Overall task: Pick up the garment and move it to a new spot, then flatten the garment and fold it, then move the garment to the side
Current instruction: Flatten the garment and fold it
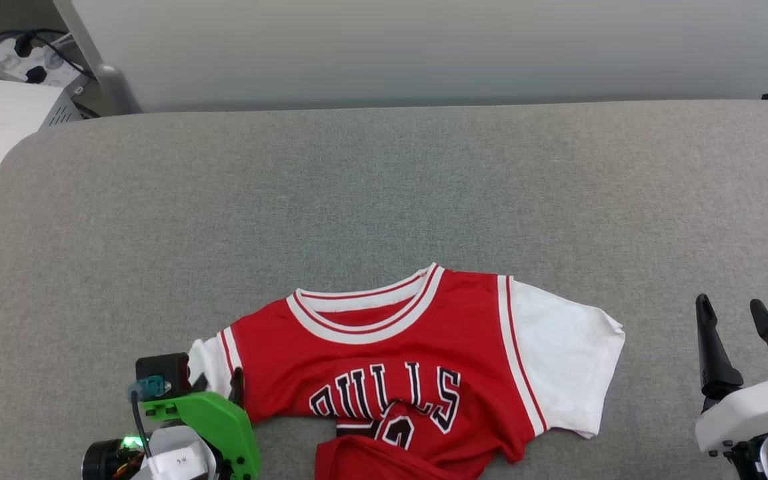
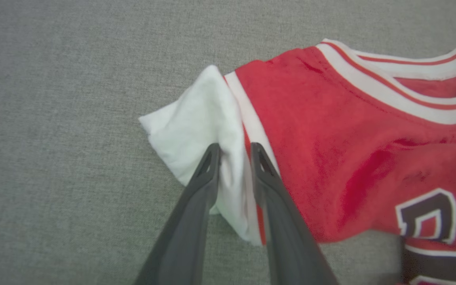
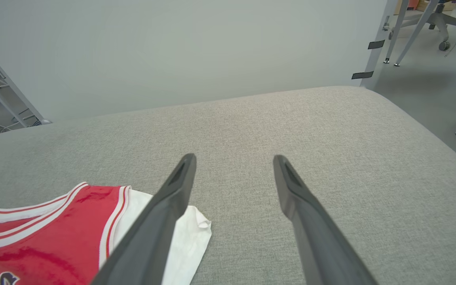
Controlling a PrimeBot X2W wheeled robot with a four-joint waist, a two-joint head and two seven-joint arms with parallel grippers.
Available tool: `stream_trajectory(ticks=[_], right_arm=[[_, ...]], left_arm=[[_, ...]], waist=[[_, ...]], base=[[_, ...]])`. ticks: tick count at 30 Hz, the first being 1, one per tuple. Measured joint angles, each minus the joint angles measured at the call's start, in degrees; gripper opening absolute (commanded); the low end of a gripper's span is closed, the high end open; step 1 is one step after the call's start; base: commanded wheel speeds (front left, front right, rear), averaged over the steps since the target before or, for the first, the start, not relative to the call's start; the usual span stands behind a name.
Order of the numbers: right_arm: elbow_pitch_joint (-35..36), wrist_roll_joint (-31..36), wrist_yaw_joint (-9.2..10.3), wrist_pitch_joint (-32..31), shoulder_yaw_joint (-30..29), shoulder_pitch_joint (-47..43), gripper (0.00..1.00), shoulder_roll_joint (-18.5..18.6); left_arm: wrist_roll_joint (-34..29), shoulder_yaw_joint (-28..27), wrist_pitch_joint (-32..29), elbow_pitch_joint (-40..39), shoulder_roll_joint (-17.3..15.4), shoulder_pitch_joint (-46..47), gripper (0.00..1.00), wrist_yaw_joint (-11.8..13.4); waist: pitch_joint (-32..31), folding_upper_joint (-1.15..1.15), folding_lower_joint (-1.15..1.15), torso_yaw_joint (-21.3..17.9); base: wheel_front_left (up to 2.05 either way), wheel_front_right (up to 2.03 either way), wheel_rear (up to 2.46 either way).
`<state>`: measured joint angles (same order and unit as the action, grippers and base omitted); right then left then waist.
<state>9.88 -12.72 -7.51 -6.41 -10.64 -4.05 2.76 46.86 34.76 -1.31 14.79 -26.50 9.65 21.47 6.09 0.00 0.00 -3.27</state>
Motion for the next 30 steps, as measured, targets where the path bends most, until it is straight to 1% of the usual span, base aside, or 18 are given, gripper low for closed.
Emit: stream_trajectory(ticks=[6, 10, 14, 19, 21, 23, 26, 30], right_arm=[[0.22, 0.14, 0.00, -1.46, -0.40, -1.27, 1.00, -0.01], [0.08, -0.10, 0.00, -3.12, -0.91, -1.99, 1.00, 0.00], [-1.53, -0.89, 0.00, -6.24, -1.38, -2.39, 1.00, 0.00], [-4.52, -1.88, 0.00, -12.01, -2.30, -2.99, 1.00, 0.00], [-5.86, -3.22, 0.00, -14.68, -2.48, -2.93, 1.00, 0.38], [-7.22, -4.17, 0.00, -17.06, -2.07, -2.50, 1.00, 1.64], [-9.59, -5.67, 0.00, -21.05, -0.79, -0.30, 1.00, 4.52], [-13.03, -7.37, 0.00, -25.46, 2.59, 4.48, 1.00, 8.69]], left_arm=[[-1.37, -2.52, 11.18, -0.32, 0.71, -0.44, 1.00, -1.15], [-3.21, -3.80, 14.90, -2.53, 0.71, -0.83, 1.00, -2.10], [-6.30, -5.02, 15.70, -5.82, 0.77, -0.85, 1.00, -2.81], [-10.01, -6.47, 15.97, -10.68, 1.37, -0.85, 1.00, -3.18], [-11.56, -7.16, 15.97, -12.71, 1.69, -0.86, 1.00, -3.65], [-12.58, -7.61, 15.99, -13.96, 1.92, -0.86, 1.00, -3.92], [-13.72, -8.44, 15.99, -15.82, 2.65, -0.85, 1.00, -4.20], [-15.05, -8.70, 15.99, -17.11, 3.57, -0.85, 1.00, -4.68]], waist=[[-1.79, 0.00, 0.00, 0.26], [-2.76, 0.00, 0.00, 0.61], [-3.07, 0.00, 0.00, 1.21], [-2.93, 0.00, 0.00, 2.21], [-2.66, 0.00, 0.00, 2.77], [-2.28, 0.00, 0.00, 3.30], [-1.45, 0.00, 0.00, 4.13], [-0.45, 0.00, 0.00, 5.67]], base=[[0.00, 0.00, 0.00], [0.00, 0.00, 0.00], [0.00, 0.00, 0.00], [0.00, 0.00, 0.00], [0.00, 0.00, 0.00], [0.00, 0.00, 0.00], [0.00, 0.00, 0.00], [0.00, 0.00, 0.00]])
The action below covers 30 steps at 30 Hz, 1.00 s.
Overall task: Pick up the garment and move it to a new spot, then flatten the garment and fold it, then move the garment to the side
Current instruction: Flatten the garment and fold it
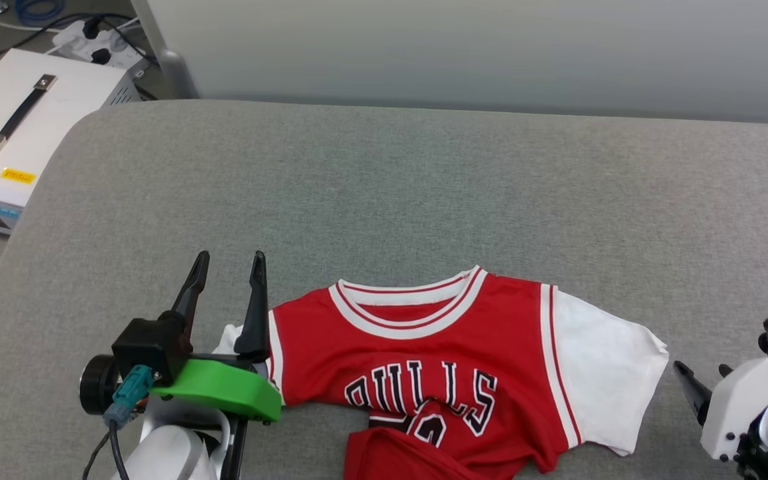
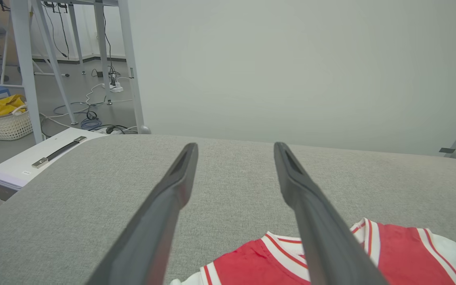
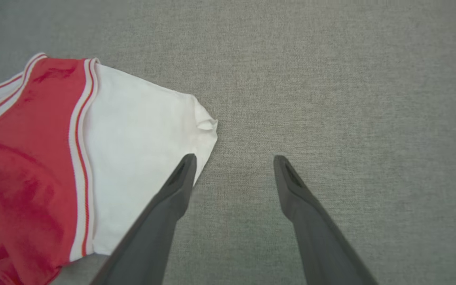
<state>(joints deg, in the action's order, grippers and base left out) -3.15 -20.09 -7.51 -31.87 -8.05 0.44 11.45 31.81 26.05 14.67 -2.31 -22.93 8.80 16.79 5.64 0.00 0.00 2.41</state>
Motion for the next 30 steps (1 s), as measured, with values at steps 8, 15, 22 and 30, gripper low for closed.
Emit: stream_trajectory(ticks=[8, 15, 22, 30], right_arm=[[-9.26, -1.93, 0.00, -5.03, 7.50, 7.96, 1.00, 5.98], [-15.46, -3.71, 0.08, -5.71, 12.44, 10.30, 1.00, 7.89], [-17.70, -6.52, 0.48, -5.73, 17.02, 12.22, 0.00, 9.26], [-16.75, -8.40, 0.20, -1.56, 15.03, 12.55, 0.00, 8.83]], left_arm=[[-1.10, -0.42, 0.00, 0.04, 2.01, 0.08, 1.00, -1.26], [-1.10, -1.13, 0.00, 1.65, 3.15, 0.10, 1.00, -2.09], [-0.96, -2.21, -0.07, 3.54, 3.43, 0.04, 1.00, -2.81], [3.16, -3.66, -4.65, 5.31, 2.08, -0.06, 1.00, -4.34]], waist=[[2.65, 0.00, 0.00, 2.95], [4.67, 0.00, 0.00, 5.13], [4.96, 0.00, 0.00, 5.07], [3.33, 0.00, 0.00, 3.58]], base=[[0.00, 0.00, 0.00], [0.00, 0.00, 0.00], [0.00, 0.00, 0.00], [0.00, 0.00, 0.00]])
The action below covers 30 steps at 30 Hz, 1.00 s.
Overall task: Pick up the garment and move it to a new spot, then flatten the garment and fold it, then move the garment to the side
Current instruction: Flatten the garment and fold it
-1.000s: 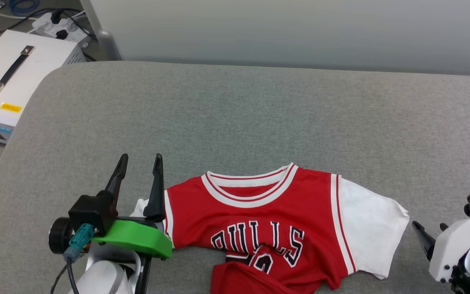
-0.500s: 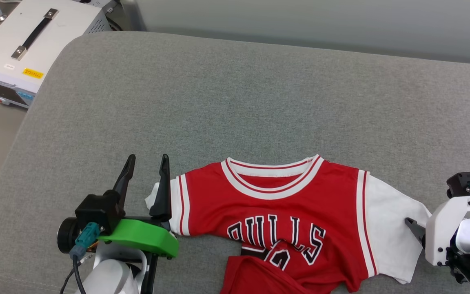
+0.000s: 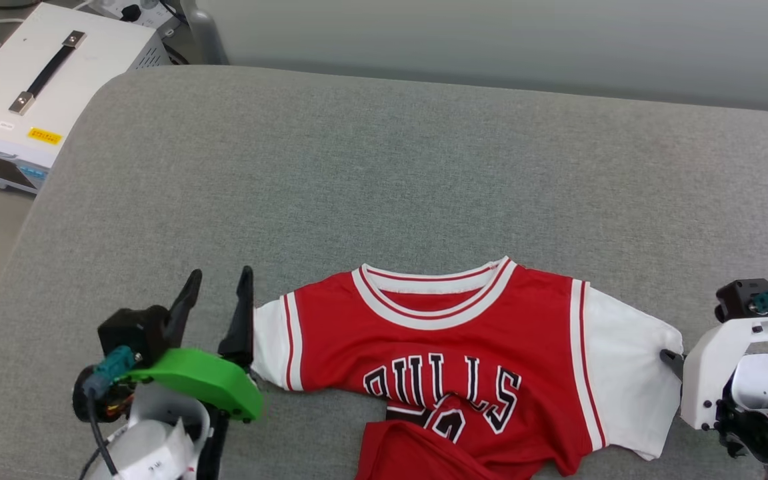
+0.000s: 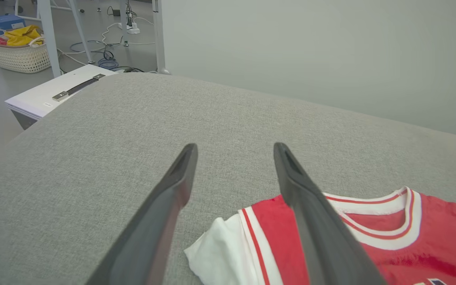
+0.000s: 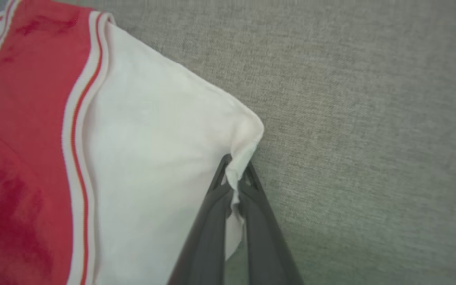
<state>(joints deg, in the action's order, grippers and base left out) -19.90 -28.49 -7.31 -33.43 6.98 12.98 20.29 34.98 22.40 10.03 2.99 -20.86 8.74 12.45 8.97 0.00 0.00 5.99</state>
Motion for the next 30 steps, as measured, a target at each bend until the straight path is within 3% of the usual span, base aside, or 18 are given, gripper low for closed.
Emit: stream_trajectory(ticks=[4, 12, 20, 30], right_arm=[[3.80, 1.01, -0.22, 0.85, -4.48, -2.10, 0.00, 0.26], [14.44, 4.21, -0.22, -1.94, -11.15, -7.60, 0.00, -1.41], [20.67, 5.34, -0.22, -4.22, -12.45, -9.08, 0.00, -4.13], [21.46, 5.31, -0.22, -4.46, -12.81, -9.10, 0.00, -5.48]], left_arm=[[3.57, -1.55, -6.27, 0.45, -3.54, 0.21, 1.00, -1.83], [11.02, -0.93, -22.46, 4.46, -10.03, 3.46, 1.00, -8.36], [14.08, 3.05, -35.35, 11.02, -10.82, 9.01, 1.00, -11.55], [12.50, 9.44, -45.31, 18.90, -11.18, 15.07, 0.97, -13.43]], waist=[[-1.06, 0.00, 0.00, -0.77], [-1.62, 0.00, 0.00, -3.65], [0.37, 0.00, 0.00, -6.61], [3.79, 0.00, 0.00, -9.22]], base=[[0.00, 0.00, 0.00], [0.00, 0.00, 0.00], [0.00, 0.00, 0.00], [0.00, 0.00, 0.00]])
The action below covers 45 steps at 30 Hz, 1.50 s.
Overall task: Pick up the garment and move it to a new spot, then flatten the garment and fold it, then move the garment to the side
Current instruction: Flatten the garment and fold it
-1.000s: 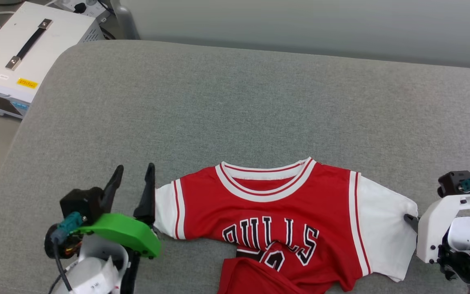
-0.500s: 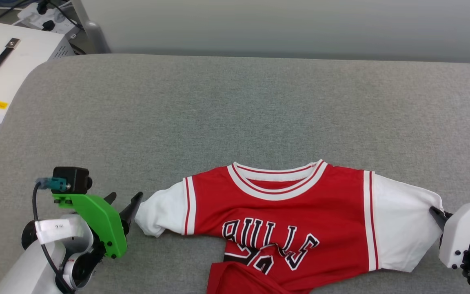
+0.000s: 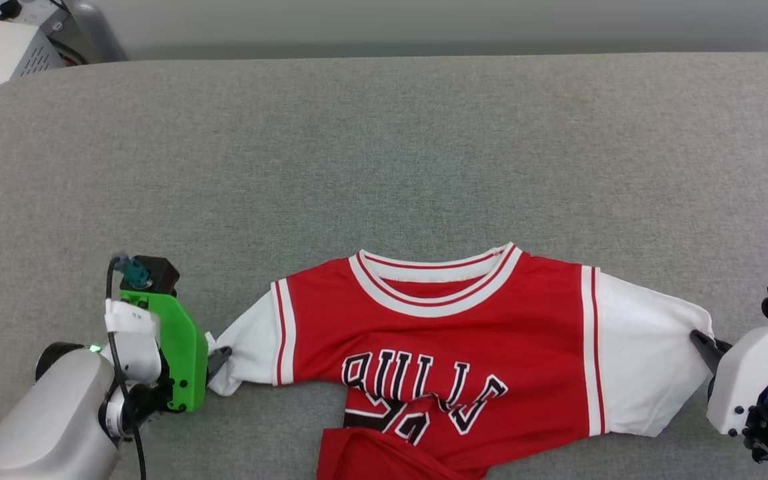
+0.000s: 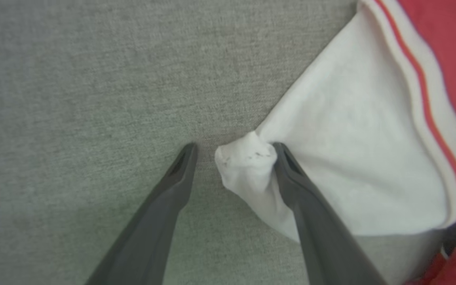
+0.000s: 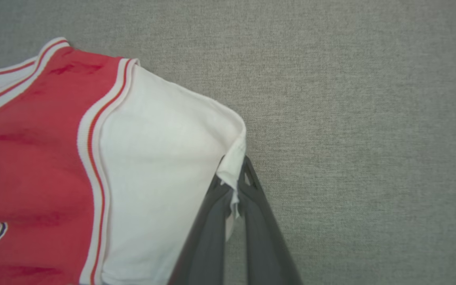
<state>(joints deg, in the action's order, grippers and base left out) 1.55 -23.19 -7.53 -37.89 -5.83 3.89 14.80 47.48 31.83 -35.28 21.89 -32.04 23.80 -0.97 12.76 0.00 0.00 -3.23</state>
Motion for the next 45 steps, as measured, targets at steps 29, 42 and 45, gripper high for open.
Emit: stream_trajectory(ticks=[29, 42, 45], right_arm=[[-14.75, 1.45, 0.00, 9.29, 2.24, 23.07, 0.00, 7.34], [-31.32, 7.48, -0.07, 21.19, 4.81, 55.90, 0.00, 7.45], [-35.02, 9.92, -0.07, 24.47, 4.67, 63.95, 0.00, 7.34]], left_arm=[[-6.43, -2.83, 15.11, 5.76, 3.42, 19.42, 0.00, -1.57], [-11.94, -6.41, 29.78, 22.39, 7.03, 47.71, 0.00, -0.08], [-13.81, -6.92, 34.60, 24.60, 7.64, 54.70, 0.00, 1.22]], waist=[[-6.42, 0.00, 0.00, 1.68], [1.69, 0.00, -0.01, 0.91], [4.44, 0.00, -0.01, 0.63]], base=[[0.00, 0.00, 0.00], [0.00, 0.00, 0.00], [0.00, 0.00, 0.00]])
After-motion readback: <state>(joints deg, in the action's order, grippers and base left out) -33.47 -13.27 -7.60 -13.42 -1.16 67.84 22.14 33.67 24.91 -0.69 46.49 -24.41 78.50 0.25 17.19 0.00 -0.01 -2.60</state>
